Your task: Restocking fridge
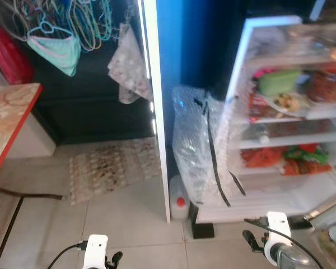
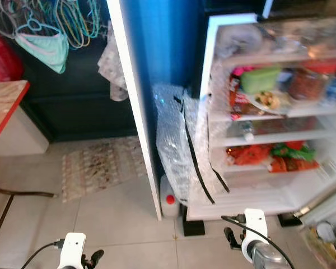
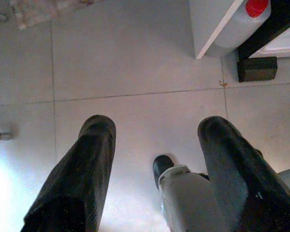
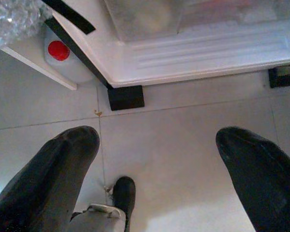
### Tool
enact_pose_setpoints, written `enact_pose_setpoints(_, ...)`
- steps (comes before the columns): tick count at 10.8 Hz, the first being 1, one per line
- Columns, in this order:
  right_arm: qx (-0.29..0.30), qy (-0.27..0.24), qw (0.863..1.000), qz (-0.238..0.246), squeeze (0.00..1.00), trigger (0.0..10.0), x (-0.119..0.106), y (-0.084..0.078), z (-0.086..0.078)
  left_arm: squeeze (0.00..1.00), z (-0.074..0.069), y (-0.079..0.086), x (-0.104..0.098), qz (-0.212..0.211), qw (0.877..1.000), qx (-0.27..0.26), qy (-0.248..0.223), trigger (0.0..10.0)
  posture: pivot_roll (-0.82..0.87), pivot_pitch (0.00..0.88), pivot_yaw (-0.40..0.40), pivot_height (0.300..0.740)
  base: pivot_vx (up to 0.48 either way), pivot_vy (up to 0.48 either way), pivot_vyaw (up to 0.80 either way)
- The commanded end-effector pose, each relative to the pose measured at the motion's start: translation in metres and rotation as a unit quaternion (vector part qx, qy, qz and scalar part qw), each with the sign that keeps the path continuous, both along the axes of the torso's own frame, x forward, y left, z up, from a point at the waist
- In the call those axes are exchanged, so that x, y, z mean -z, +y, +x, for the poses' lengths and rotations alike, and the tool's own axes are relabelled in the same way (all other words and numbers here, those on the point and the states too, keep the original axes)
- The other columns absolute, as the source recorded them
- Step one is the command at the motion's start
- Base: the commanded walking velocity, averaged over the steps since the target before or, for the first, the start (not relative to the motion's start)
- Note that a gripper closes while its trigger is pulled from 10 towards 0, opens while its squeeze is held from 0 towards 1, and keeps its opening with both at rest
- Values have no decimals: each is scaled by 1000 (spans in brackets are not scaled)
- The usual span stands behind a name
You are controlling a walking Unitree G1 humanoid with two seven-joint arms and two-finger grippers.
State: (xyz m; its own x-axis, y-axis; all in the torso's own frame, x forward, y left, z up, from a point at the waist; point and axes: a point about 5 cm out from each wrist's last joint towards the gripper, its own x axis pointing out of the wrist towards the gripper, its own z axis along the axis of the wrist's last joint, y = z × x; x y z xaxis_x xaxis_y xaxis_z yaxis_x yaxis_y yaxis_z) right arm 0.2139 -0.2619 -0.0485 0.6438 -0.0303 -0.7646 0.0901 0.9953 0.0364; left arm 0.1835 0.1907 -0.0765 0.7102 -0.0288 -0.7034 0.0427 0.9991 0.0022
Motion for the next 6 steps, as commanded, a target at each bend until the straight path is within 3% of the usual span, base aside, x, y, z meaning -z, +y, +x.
enact_pose_setpoints(1,4,4,1000,6,0,10000,2,1,-2,0,-8,3,4,7,1000,0,16,10000,-30,16,39,740,0,0,0)
enact_pose_setpoints(4,8,3,1000,8,0,10000,2,1,-3,0,-11,1,6,7,1000,2,23,10000,-38,0,44,740,0,0,0)
enact_pose_setpoints(6,7,0,1000,10,0,10000,3,2,-4,0,-12,2,6,6,1000,-2,24,10000,-41,0,48,740,0,472,0)
